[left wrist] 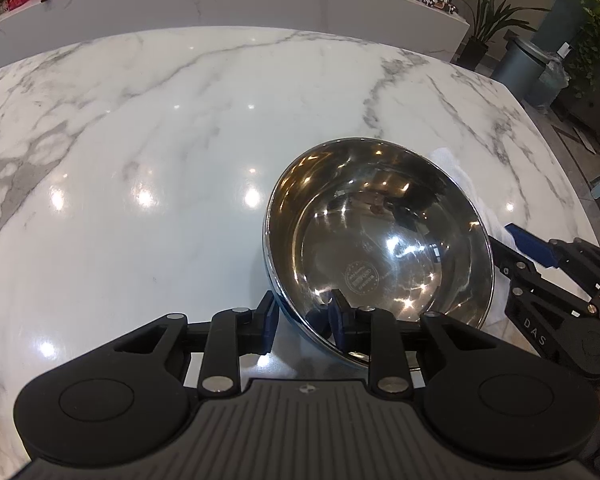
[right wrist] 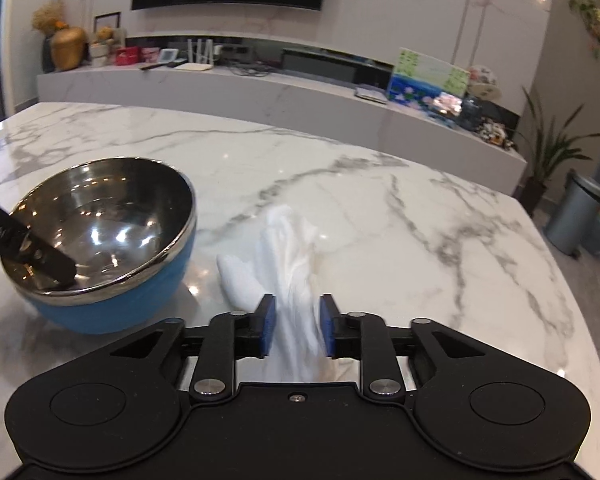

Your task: Clean bowl

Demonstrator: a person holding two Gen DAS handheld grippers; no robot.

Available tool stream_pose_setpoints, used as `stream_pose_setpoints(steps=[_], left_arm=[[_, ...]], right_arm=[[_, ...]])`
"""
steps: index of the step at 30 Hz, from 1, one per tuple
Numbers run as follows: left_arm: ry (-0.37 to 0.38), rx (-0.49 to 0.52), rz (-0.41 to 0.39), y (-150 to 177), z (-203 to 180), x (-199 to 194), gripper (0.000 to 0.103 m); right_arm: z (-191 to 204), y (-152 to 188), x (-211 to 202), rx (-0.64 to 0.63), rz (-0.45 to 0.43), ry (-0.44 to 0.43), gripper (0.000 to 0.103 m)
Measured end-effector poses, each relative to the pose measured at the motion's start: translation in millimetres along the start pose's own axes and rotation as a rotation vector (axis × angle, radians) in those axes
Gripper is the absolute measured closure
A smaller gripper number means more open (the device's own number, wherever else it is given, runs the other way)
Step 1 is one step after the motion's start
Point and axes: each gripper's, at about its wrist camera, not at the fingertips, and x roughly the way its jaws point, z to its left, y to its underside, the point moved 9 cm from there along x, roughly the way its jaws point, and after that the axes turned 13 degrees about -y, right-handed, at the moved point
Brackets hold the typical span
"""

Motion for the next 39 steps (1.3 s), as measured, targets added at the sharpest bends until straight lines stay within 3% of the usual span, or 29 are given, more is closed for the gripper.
stream_pose_setpoints(steps=[3,8,16,27,39], left_arm=[[0.001,-0.005,-0.003,0,0,0,0.078],[0.002,-0.004,-0.008,1,-1,0,0.078],[0.013,0.001,-0.011,0,-1,0,0.078],[0.021,-0.004,-0.01,0,-2,1,0.078],[0.02,0.004,-0.008,2,-5,1,0.078]], right_arm=[[7,-6,-2,0.009,-0.012,-0.022,0.062],[2,-10,14,0.033,0.032,0.02,0.063],[-3,-11,26,0.079,0.071,0.025,0.089],[-3,-50,-10,0.129,-0.014,-0.075,0.089],[20,-44,-23,0.013,0.015,-0.135,0.089]])
